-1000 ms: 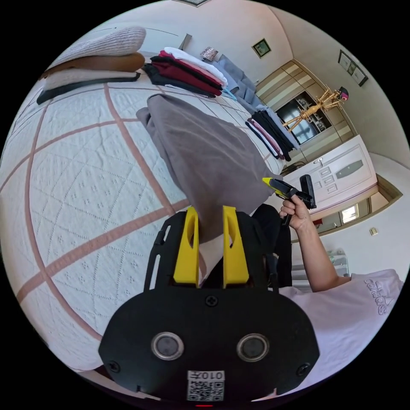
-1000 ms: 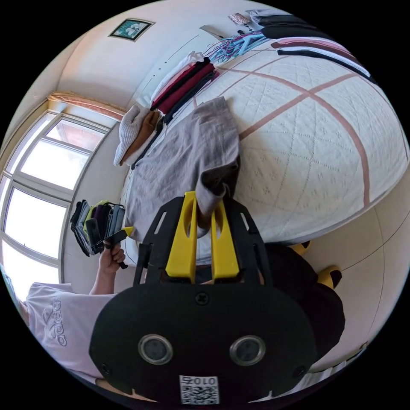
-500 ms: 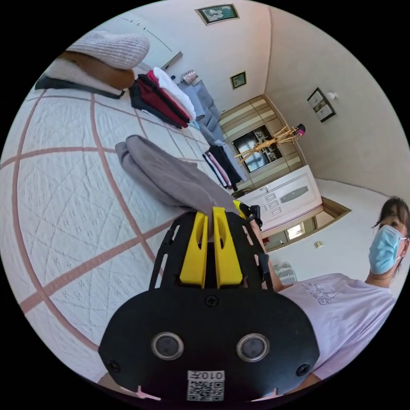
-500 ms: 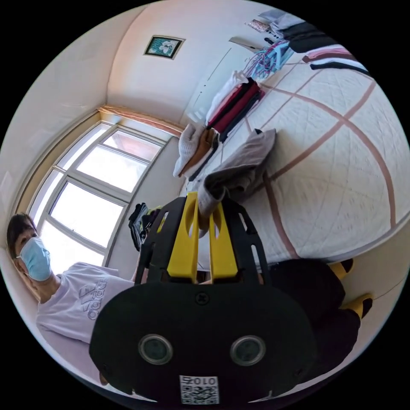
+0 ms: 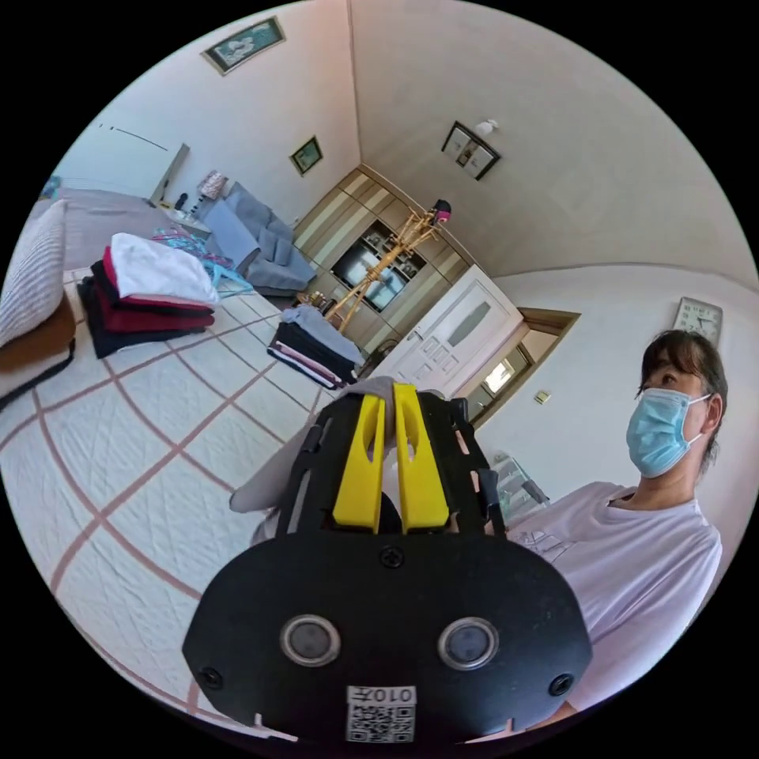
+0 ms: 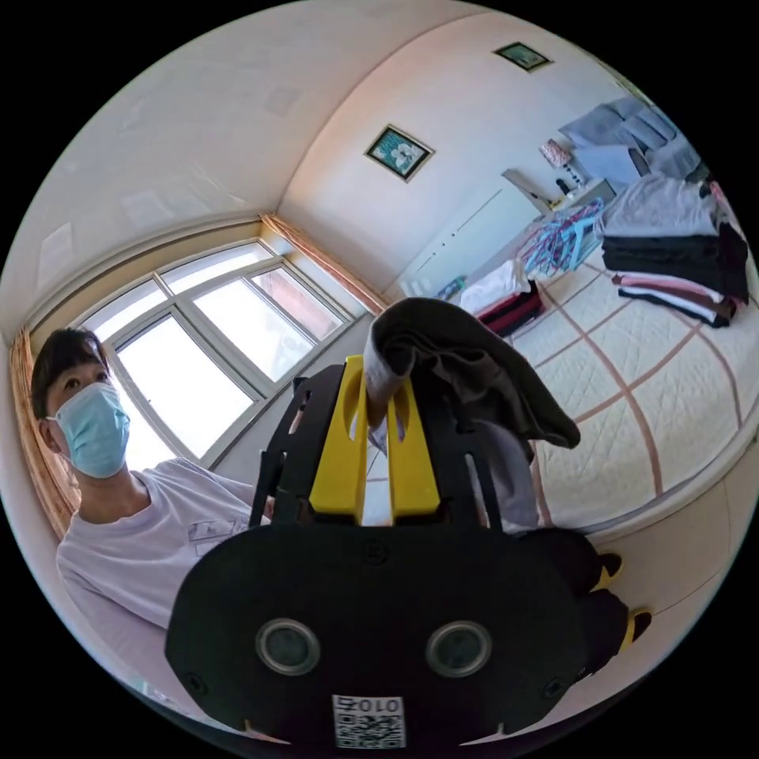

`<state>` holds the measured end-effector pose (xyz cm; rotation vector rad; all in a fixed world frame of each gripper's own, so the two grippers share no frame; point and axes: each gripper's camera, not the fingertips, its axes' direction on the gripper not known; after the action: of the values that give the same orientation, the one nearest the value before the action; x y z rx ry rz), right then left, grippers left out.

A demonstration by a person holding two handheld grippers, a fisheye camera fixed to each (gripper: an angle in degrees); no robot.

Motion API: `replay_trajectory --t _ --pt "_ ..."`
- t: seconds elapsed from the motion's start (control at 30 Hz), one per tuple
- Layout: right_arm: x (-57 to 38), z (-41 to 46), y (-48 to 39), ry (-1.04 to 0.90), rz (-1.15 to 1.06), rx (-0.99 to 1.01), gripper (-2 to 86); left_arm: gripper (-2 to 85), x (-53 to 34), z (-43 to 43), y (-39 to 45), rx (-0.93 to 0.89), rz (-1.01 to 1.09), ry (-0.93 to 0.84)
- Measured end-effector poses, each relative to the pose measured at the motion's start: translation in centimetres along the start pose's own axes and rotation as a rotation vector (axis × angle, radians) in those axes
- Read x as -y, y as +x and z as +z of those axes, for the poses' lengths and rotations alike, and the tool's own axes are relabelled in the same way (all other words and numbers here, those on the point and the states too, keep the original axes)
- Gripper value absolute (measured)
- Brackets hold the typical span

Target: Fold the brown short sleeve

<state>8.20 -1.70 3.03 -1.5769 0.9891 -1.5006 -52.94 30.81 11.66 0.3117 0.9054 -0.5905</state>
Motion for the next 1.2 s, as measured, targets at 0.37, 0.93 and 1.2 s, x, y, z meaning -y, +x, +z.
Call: replay_trajectory --t 0.37,0.93,1.2 --pt "6.1 -9.6 0.3 0.182 -0.009 -0.221 5.6 2.1 18.2 22.7 -8.9 -0.215 0.076 -0.148" --pt "9.4 -7.2 20.0 0.323 0.263 -0.487 6.0 1.5 26.1 66.2 -41.7 -0.249 -0.095 -0.565" --pt "10.7 -3.3 17.0 0.274 0.255 -0.505 6.4 0.7 24.0 69.5 -44.0 -0.188 -0.147 -0.569"
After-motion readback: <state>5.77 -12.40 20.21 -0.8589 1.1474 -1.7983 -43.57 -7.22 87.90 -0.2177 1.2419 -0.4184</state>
